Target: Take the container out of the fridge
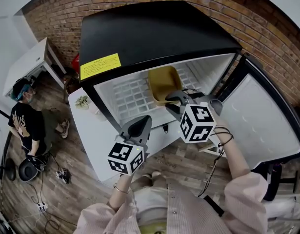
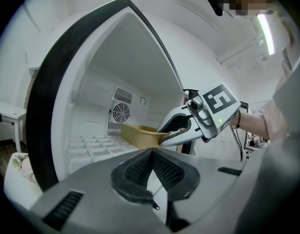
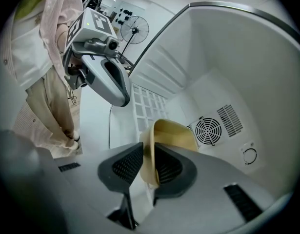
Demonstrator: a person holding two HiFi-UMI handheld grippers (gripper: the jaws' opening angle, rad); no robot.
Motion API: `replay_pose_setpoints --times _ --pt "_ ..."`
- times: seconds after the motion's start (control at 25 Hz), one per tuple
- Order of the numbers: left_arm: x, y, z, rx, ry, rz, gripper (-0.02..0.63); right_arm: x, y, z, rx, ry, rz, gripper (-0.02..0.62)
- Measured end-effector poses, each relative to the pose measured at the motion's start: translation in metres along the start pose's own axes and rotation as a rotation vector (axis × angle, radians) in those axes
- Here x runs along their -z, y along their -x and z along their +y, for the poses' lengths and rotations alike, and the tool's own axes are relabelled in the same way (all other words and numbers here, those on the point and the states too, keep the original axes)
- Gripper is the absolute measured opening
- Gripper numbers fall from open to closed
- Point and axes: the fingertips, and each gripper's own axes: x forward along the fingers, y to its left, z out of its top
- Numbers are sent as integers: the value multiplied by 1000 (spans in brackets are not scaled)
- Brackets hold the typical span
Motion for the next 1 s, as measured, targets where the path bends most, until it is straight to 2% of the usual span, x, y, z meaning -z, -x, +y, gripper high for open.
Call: replay_pose_setpoints --times 0.44,0.68,1.0 --pt "1 2 -1 14 1 -5 -9 0 2 3 -2 1 7 52" --pt "1 2 -6 41 1 -2 -9 -2 8 2 24 -20 4 28" --pt "2 4 -13 77 -3 0 -9 -2 18 10 40 -47 19 28"
